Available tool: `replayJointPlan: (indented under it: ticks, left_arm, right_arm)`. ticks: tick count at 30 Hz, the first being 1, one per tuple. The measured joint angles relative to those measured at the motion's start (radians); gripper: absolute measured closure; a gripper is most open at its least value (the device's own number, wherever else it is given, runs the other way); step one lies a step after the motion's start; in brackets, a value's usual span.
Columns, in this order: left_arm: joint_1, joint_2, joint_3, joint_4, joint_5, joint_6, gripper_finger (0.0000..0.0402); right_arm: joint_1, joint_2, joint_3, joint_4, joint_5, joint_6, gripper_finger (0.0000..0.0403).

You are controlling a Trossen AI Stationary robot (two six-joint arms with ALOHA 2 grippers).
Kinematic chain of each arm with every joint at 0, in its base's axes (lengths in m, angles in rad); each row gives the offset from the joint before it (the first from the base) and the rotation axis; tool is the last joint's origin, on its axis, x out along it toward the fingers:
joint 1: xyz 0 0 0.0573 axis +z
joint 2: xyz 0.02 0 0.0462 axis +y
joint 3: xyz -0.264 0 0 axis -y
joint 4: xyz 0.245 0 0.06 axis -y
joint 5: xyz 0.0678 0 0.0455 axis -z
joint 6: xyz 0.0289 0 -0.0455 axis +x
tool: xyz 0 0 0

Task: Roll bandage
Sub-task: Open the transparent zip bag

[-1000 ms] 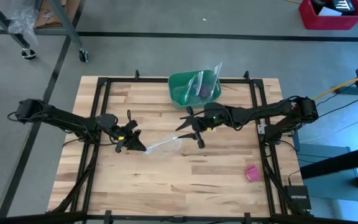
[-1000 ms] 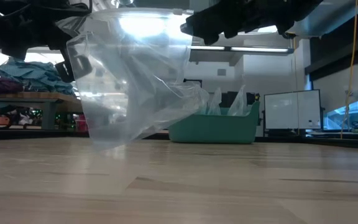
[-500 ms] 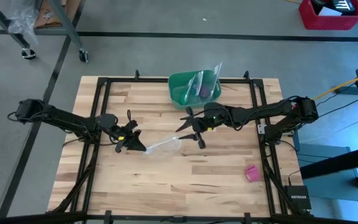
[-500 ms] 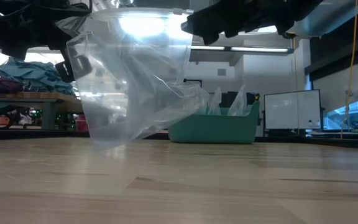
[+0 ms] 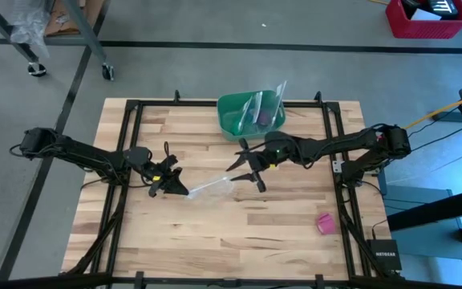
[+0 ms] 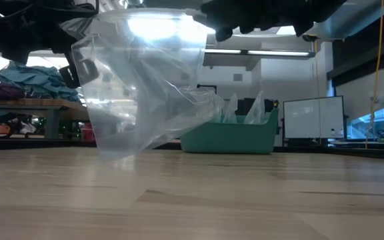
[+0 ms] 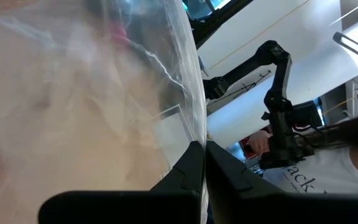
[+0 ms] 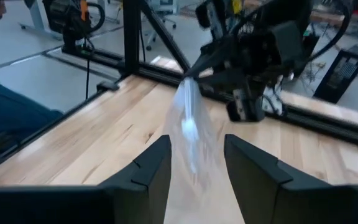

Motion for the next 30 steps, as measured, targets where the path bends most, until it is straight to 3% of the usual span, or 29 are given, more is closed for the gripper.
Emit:
replayJointPlan:
  ticks: [8,23,30]
  left_arm:
    - [0.0,0.0,0.0,0.0,0.0,0.0,0.0401]
    - [0.0,0.0,0.0,0.0,0.0,0.0,0.0401]
    - [0.0,0.0,0.0,0.0,-0.003,0.0,0.0401]
  right_arm:
    - [0.0,0.0,0.0,-0.022,0.0,0.0,0.0258]
    - [0.0,0.0,0.0,-0.021,0.0,0.0,0.039]
    - [0.0,0.0,0.0,-0.021,0.0,0.009,0.0391]
